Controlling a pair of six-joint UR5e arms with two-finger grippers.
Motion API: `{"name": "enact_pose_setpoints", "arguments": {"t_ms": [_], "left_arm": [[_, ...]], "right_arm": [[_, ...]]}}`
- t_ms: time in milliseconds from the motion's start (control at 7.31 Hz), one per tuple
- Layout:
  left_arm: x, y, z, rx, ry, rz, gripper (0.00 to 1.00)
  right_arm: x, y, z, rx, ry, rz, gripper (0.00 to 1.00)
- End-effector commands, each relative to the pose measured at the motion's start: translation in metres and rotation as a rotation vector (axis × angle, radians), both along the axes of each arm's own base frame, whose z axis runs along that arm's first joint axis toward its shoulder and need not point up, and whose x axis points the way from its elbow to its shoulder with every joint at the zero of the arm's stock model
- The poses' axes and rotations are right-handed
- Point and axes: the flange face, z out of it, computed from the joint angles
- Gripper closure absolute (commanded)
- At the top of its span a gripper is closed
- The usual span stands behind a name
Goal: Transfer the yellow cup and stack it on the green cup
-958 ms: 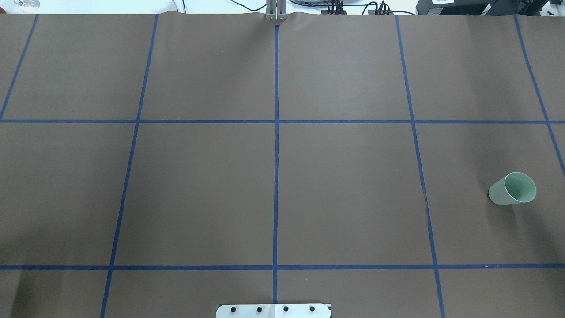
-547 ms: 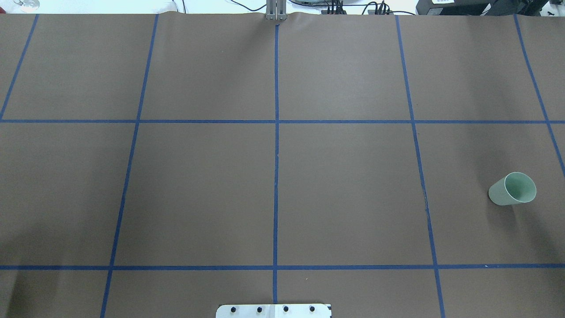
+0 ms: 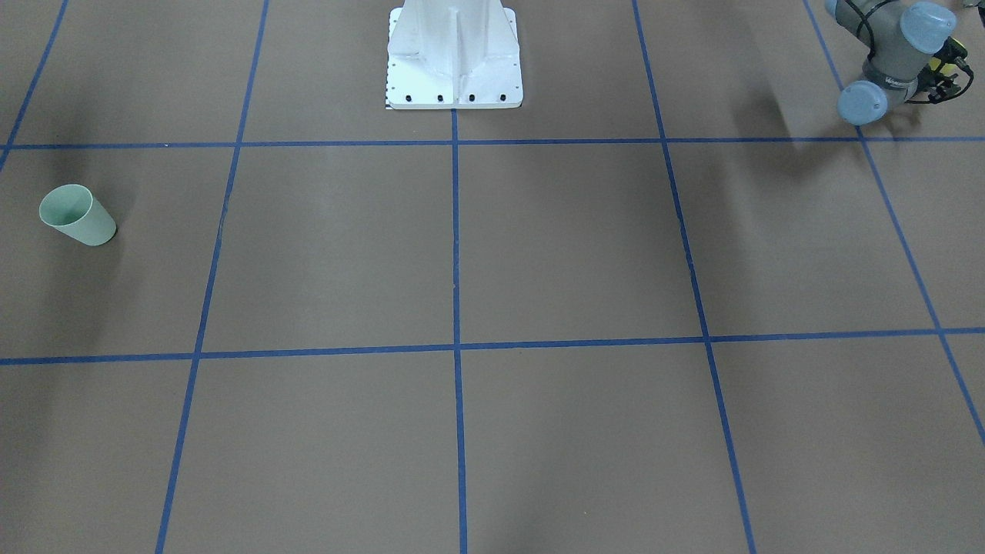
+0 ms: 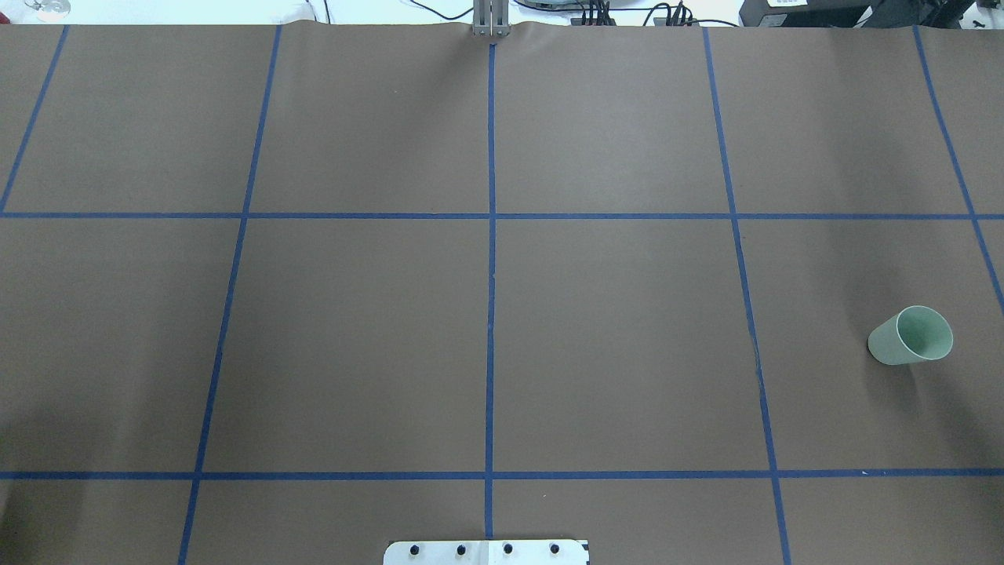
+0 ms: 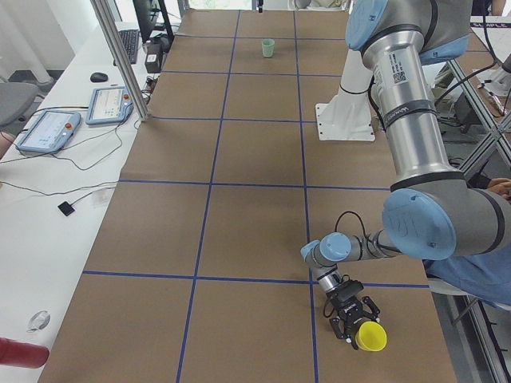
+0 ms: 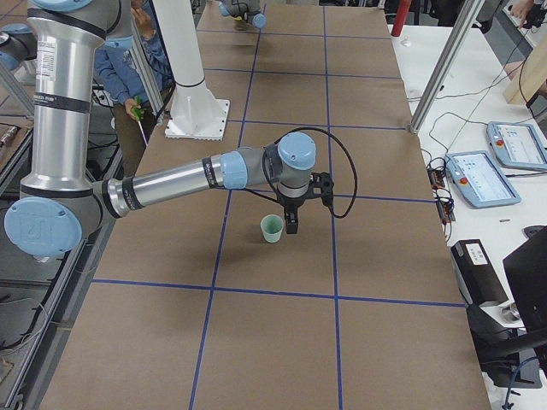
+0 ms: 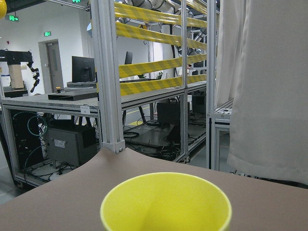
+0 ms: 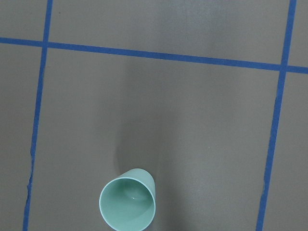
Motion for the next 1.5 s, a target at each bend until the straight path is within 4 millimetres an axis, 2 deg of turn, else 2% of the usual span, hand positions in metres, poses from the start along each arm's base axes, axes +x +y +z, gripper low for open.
{"name": "enact_pose_setpoints", "arguments": {"t_ms": [0,547,821,958,1094,1368], "left_arm": [[0.002,0.004,0.002,-0.015,-0.001,-0.029,0.01],[0.014,0.012,0.0,-0.019,0.028,-0.018,0.01],[0.008,0.015,0.011,-0.02,0.021,-0.008,0.03],[0.009,0.016,0.015,-0.018,0.031,0.001,0.12],[0.008,0.017,0.016,-0.018,0.028,0.002,0.25],[0.007,0.019,0.016,-0.021,0.026,0.015,0.39]], "right_arm": [[0.0,0.0,-0.004,0.007,-0.002,0.001,0.0],[0.0,0.001,-0.005,0.007,-0.004,0.002,0.0],[0.0,0.001,-0.005,0.006,-0.004,0.002,0.0],[0.0,0.001,-0.005,0.006,-0.004,0.002,0.0],[0.0,0.002,-0.005,0.007,-0.006,0.002,0.0],[0.0,0.002,-0.008,0.009,-0.014,0.0,0.0]]}}
